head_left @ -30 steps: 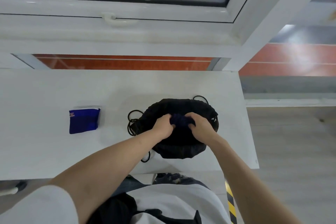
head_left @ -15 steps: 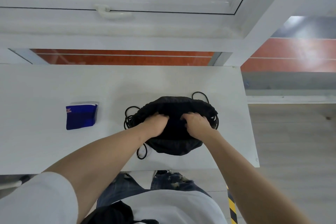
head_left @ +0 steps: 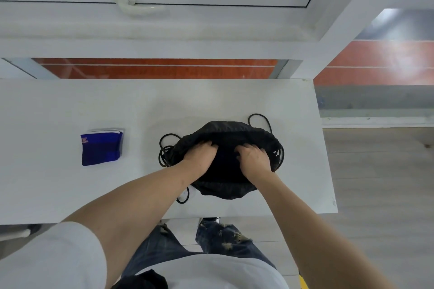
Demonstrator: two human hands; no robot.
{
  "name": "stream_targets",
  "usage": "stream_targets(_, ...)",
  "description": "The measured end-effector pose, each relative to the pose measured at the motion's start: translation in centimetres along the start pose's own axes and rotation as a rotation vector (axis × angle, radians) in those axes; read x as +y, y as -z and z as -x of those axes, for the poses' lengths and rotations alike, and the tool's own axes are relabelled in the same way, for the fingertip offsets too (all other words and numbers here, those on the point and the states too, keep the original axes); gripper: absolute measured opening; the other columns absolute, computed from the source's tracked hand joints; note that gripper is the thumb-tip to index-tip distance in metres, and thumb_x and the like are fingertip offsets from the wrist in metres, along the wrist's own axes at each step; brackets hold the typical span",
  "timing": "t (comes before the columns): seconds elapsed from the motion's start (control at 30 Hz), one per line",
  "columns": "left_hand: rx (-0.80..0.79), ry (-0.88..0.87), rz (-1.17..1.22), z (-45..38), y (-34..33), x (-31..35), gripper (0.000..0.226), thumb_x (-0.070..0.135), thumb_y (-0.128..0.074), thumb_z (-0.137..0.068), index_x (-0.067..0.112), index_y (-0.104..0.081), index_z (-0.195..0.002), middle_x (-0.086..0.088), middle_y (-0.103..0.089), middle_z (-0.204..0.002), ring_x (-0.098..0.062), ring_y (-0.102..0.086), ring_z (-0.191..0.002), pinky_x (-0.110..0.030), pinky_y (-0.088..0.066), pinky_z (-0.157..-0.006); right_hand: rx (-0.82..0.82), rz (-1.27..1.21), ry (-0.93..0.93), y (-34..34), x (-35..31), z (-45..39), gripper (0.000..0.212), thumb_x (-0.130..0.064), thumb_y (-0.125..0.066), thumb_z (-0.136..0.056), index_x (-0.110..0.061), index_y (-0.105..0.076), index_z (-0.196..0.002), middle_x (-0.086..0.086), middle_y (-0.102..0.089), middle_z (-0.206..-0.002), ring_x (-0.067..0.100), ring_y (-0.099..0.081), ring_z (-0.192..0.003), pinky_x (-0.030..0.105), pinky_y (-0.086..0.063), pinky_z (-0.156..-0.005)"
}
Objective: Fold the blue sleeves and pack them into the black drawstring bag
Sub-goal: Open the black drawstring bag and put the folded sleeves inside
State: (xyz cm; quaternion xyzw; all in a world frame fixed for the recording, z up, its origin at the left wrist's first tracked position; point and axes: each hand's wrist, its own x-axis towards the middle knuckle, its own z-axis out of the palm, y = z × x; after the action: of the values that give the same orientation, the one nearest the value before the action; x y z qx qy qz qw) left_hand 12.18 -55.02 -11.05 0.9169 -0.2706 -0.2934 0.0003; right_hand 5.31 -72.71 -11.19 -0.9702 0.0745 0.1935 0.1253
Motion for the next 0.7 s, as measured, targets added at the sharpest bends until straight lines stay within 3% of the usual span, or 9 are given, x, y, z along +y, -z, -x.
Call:
stream_targets(0.2,0.063,-0.022,0.046,1.1,0.5,0.2,0.019,0.010,-0.047,-0.100,0.010,-0.058,-0.116,-0.012,-0.061,-0.121,-0.030,-0.062,-0.114,-0.038,-0.051,-0.089,0.001,-0.043,0.020,0.8,-0.1,0.0,0.031,-0.032,-0.057,-0.101,-0.026,-0.066,-0.129,0.001,-0.068,-0.127,0.029,-0.057,-0.122,0.044,-0.044,-0.101)
stream_targets(0.33,0.189,-0.072,0.147,3.7,1.4,0.2,0.025,0.022,-0.049,-0.102,0.015,-0.057,-0.124,-0.005,-0.061,-0.118,-0.027,-0.058,-0.111,-0.045,-0.057,-0.081,0.190,-0.122,0.051,2.1,-0.6,1.7,0.028,-0.030,-0.060,-0.099,-0.021,-0.068,-0.125,0.001,-0.069,-0.117,0.029,-0.062,-0.108,0.043,-0.051,-0.089)
stream_targets(0.53,0.558,-0.102,0.202,10.3,4.0,-1.9,0.035,0.025,-0.051,-0.101,0.015,-0.059,-0.134,-0.003,-0.057,-0.137,-0.024,-0.051,-0.129,-0.041,-0.052,-0.098,0.475,-0.107,0.183,4.3,-5.1,4.3,0.023,-0.023,-0.057,-0.100,-0.017,-0.070,-0.117,-0.001,-0.072,-0.112,0.025,-0.065,-0.101,0.042,-0.052,-0.084)
stream_targets(0.7,0.628,0.044,0.174,13.6,4.9,-7.8,0.036,0.027,-0.048,-0.103,0.018,-0.053,-0.137,-0.003,-0.053,-0.141,-0.023,-0.047,-0.133,-0.041,-0.047,-0.104,0.554,-0.108,0.286,5.8,-10.9,4.0,0.020,-0.020,-0.058,-0.100,-0.015,-0.071,-0.115,-0.001,-0.071,-0.111,0.024,-0.064,-0.102,0.038,-0.053,-0.084)
